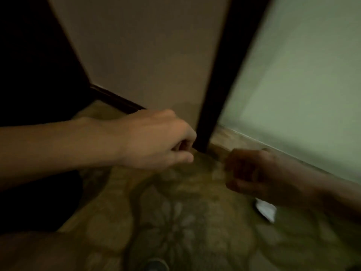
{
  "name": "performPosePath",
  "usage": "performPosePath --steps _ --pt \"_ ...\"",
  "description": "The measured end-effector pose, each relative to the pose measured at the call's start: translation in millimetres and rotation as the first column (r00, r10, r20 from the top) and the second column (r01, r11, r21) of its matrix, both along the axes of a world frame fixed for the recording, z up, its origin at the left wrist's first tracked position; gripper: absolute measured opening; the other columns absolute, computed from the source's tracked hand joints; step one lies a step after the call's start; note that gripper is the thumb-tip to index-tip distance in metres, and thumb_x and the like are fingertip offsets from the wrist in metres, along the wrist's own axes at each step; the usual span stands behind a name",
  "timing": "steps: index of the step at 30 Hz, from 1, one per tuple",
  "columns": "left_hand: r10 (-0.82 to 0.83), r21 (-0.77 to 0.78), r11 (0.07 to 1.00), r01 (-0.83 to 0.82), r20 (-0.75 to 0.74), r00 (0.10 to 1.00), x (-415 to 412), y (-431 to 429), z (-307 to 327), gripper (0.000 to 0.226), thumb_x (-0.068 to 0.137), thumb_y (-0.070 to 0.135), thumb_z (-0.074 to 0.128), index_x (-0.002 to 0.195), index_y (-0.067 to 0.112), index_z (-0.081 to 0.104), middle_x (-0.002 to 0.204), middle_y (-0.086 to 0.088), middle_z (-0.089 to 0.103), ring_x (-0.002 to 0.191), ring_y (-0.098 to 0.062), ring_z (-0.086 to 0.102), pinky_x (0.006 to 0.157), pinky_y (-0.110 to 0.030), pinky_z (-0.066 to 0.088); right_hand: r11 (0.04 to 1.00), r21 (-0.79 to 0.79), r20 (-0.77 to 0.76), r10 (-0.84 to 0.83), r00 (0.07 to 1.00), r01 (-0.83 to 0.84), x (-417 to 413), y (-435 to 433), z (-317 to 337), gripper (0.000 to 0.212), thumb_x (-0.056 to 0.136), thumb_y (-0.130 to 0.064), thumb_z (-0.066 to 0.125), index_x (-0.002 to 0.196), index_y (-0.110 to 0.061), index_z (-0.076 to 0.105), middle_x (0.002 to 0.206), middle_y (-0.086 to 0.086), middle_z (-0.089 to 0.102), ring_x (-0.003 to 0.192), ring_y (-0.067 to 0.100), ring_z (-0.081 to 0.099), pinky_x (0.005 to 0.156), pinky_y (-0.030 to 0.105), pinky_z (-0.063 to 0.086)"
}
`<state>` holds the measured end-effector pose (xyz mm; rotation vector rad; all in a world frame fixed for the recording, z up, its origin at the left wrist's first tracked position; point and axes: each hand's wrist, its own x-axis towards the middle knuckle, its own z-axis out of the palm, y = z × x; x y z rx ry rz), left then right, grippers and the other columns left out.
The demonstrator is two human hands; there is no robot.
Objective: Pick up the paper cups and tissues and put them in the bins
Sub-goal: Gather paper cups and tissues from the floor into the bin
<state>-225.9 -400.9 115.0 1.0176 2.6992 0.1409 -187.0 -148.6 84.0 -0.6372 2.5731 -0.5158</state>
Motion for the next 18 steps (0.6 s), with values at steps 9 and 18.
performPosePath --steps 9,18 --pt "-0.249 -0.093 0.951 0.295 0.336 0.908 28.6 226.0 -127.4 0.016 0.093 0.049 0.053 0.094 0.033 0.055 0.092 0.010 0.056 0.091 -0.016 0.059 0.069 -0.033 0.046 0.822 -0.073 0.152 -0.551 0.821 0.565 113.1 168.2 -128.8 0.014 0.088 -0.039 0.064 0.100 -0.038 0.058 0.092 -0.018 0.063 0.079 -0.003 0.061 0.067 0.020 0.052" --pt "0.043 -0.122 0.992 -0.003 0.331 0.943 50.9 309.7 -254.4 0.059 0.094 0.058 0.044 0.146 0.039 0.026 0.142 -0.007 0.031 0.123 -0.037 0.049 0.095 -0.045 0.044 0.485 -0.171 0.358 -0.781 0.512 0.858 121.9 198.6 -228.2 0.045 0.093 -0.028 0.060 0.137 -0.027 0.050 0.128 0.000 0.062 0.110 0.015 0.061 0.090 0.029 0.049"
